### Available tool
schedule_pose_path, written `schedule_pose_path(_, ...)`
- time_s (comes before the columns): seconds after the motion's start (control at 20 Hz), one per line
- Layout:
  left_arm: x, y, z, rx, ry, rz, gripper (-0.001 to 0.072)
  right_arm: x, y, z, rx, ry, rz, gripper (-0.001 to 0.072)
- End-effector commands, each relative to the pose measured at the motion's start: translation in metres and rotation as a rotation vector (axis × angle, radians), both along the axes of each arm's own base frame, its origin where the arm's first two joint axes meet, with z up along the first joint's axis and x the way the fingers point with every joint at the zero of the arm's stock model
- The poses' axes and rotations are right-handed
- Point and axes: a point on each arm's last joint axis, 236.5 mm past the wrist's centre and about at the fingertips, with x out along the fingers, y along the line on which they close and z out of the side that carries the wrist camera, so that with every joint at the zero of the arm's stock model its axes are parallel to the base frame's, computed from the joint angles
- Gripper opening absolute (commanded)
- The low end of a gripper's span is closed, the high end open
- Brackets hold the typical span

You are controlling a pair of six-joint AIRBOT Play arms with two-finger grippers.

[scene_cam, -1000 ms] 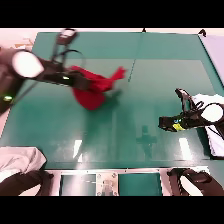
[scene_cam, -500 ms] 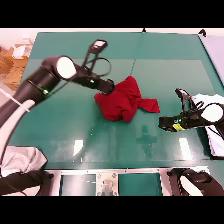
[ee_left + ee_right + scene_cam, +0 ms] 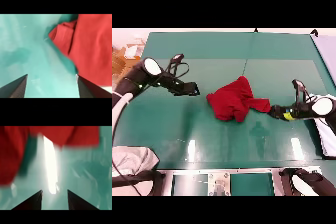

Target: Fold the shirts.

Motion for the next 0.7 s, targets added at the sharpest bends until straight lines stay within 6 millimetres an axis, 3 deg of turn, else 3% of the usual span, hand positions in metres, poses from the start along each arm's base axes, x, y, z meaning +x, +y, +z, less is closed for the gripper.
schedule_pose_path(0.0, 0.004, -0.035, -0.033, -0.191, 0.089, 0.031, 0.072, 0.059, -0.028, -0.014, 0.045, -0.02, -0.066, 0.0506)
schedule_pose_path(0.1, 0.002, -0.053, -0.048, -0.243, 0.119, 0.007, 0.072, 0.079, -0.041, -0.037, 0.073, 0.035, -0.098, 0.0512)
schedule_pose_path(0.2, 0.01, -0.055, -0.061, -0.227, 0.097, 0.024, 0.072, 0.089, -0.035, -0.061, 0.114, 0.09, -0.087, 0.0509)
schedule_pose_path(0.4, 0.028, -0.069, -0.06, -0.283, 0.048, 0.083, 0.0707, 0.099, 0.015, -0.086, 0.289, 0.123, -0.024, 0.0495)
schedule_pose_path(0.5, 0.027, -0.089, -0.06, -0.313, 0.028, 0.058, 0.0671, 0.102, 0.033, -0.084, 0.333, 0.104, 0.012, 0.0405)
schedule_pose_path(0.6, 0.024, -0.104, -0.061, -0.295, -0.026, 0.003, 0.0188, 0.107, 0.041, -0.077, 0.35, 0.072, 0.041, 0.018)
schedule_pose_path(0.65, 0.026, -0.107, -0.056, -0.297, -0.044, -0.017, 0.0028, 0.108, 0.043, -0.073, 0.357, 0.065, 0.057, 0.0024)
